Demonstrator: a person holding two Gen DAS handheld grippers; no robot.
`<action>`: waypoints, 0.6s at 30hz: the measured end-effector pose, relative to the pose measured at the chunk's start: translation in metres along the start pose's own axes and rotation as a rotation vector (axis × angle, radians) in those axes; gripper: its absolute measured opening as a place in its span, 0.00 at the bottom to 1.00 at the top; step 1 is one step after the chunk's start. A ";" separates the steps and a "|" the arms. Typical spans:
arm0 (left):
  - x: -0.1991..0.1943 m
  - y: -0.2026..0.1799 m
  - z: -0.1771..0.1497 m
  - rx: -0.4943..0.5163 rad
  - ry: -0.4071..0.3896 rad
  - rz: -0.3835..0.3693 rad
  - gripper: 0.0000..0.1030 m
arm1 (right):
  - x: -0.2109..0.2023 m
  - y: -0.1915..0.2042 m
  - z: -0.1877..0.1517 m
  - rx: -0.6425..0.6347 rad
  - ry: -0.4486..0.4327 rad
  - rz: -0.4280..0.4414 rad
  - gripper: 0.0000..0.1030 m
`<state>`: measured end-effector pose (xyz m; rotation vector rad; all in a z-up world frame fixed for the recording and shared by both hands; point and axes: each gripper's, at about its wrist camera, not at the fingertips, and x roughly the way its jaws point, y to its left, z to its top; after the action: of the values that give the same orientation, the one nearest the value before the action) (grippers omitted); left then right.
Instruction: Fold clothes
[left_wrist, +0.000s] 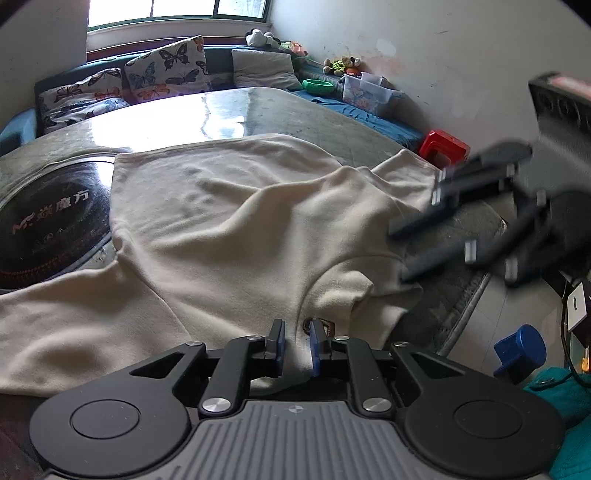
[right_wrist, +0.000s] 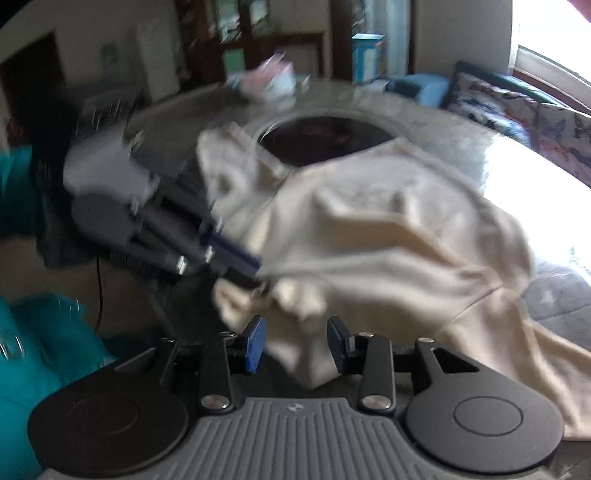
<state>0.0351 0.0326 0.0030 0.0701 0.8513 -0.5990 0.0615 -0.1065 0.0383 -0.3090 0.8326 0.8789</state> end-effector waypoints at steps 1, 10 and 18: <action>-0.001 0.001 0.001 0.003 -0.006 0.006 0.18 | -0.005 -0.007 0.004 0.011 -0.021 -0.022 0.36; -0.012 0.026 0.022 -0.037 -0.093 0.100 0.35 | -0.006 -0.110 0.038 0.218 -0.101 -0.270 0.36; 0.001 0.066 0.047 -0.125 -0.118 0.213 0.40 | 0.053 -0.190 0.031 0.426 -0.027 -0.271 0.35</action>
<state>0.1020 0.0735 0.0225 0.0111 0.7531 -0.3462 0.2443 -0.1773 0.0029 -0.0329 0.9052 0.4369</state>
